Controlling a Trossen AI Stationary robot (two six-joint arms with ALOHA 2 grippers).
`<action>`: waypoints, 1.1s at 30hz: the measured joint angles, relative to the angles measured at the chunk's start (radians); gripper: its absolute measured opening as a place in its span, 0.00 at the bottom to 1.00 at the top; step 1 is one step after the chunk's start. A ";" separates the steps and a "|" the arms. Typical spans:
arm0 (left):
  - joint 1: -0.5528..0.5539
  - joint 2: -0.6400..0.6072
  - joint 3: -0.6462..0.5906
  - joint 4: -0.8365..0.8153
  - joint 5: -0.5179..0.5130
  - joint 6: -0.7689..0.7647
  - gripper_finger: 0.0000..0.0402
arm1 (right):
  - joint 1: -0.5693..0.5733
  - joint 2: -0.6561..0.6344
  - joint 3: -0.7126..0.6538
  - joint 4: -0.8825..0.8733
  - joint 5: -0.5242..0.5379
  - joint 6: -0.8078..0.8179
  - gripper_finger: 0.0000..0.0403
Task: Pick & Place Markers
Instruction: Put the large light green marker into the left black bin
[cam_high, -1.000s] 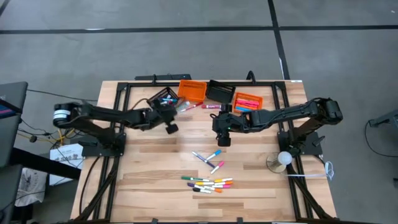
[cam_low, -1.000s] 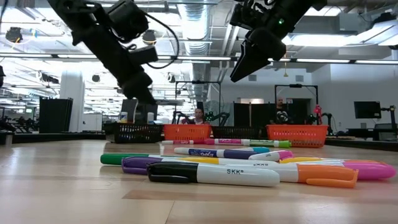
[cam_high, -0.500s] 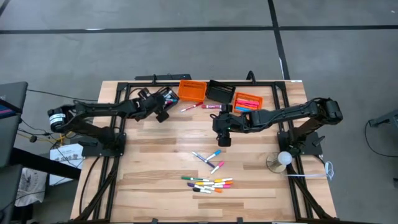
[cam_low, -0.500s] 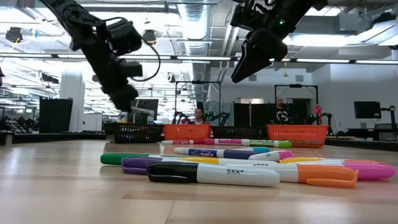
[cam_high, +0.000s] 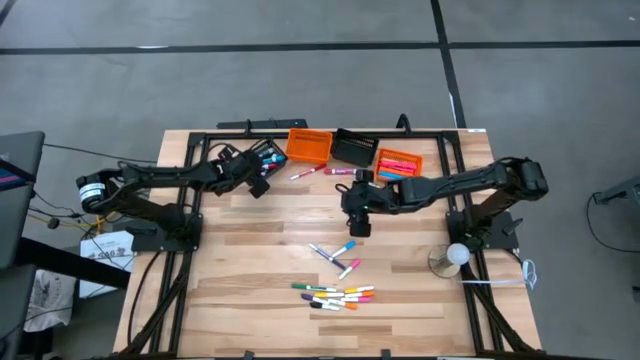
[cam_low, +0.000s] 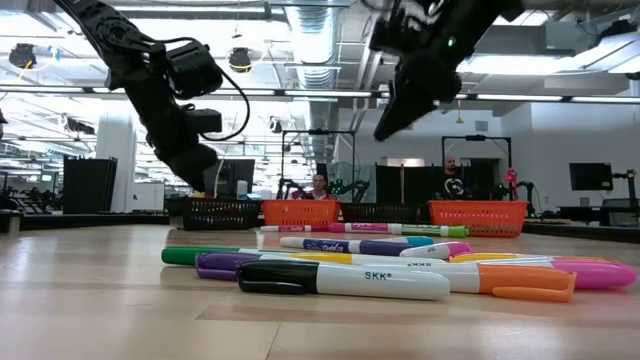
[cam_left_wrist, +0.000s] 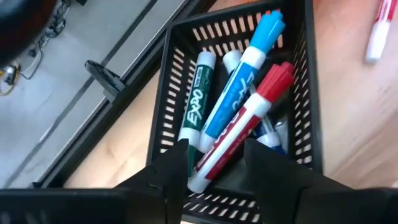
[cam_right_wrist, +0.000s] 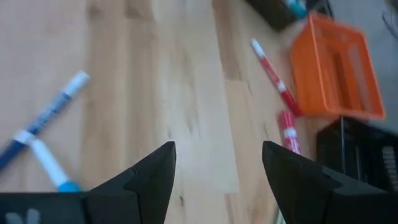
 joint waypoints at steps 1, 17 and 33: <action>-0.007 -0.001 0.000 0.005 0.000 -0.015 0.39 | -0.010 0.012 0.000 -0.007 0.002 0.008 0.58; -0.244 -0.005 0.000 0.104 0.006 -0.079 0.37 | -0.262 0.227 -0.001 -0.079 0.001 0.131 0.50; -0.292 -0.005 0.000 0.178 0.050 -0.050 0.37 | -0.320 0.227 -0.001 -0.150 -0.050 0.150 0.49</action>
